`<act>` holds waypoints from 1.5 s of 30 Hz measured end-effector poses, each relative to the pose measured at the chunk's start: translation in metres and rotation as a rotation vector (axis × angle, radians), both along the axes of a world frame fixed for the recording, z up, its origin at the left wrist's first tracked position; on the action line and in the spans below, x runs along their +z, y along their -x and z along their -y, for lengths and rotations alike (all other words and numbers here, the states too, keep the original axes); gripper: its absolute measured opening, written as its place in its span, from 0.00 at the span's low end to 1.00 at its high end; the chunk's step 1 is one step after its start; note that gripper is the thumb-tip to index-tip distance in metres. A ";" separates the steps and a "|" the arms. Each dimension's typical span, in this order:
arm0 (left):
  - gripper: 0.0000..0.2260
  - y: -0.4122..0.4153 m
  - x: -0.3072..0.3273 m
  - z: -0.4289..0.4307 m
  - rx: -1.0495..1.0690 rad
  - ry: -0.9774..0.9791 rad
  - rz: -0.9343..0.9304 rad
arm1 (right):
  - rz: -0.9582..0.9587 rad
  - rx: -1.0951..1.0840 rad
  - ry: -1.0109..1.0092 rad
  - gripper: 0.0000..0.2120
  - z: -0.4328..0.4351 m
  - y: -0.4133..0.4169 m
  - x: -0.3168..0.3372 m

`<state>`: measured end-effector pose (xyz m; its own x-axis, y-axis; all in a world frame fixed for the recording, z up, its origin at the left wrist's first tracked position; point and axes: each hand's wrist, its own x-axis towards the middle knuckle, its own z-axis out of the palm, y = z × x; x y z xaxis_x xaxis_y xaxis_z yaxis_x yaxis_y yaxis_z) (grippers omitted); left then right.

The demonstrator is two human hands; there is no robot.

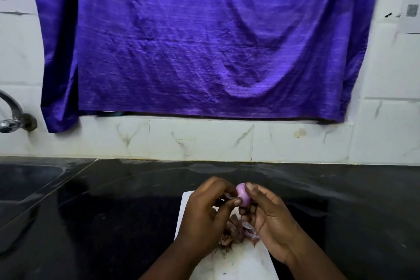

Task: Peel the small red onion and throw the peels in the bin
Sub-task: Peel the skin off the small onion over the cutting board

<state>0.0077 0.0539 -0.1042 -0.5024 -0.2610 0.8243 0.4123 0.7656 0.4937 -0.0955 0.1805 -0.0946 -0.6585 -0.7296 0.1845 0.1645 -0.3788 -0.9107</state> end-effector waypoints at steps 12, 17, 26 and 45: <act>0.09 0.003 -0.001 0.000 -0.102 -0.504 0.033 | -0.090 -0.123 0.072 0.15 0.007 -0.003 -0.003; 0.03 0.000 0.009 -0.004 -0.435 -0.941 0.086 | -0.005 -0.023 0.120 0.23 0.006 -0.001 -0.006; 0.02 0.003 0.003 0.000 -0.380 -1.031 0.056 | -0.129 -0.036 0.073 0.35 0.008 0.005 -0.011; 0.09 0.002 -0.011 0.016 0.235 0.242 0.342 | -0.328 -0.111 -0.059 0.17 -0.001 0.010 -0.011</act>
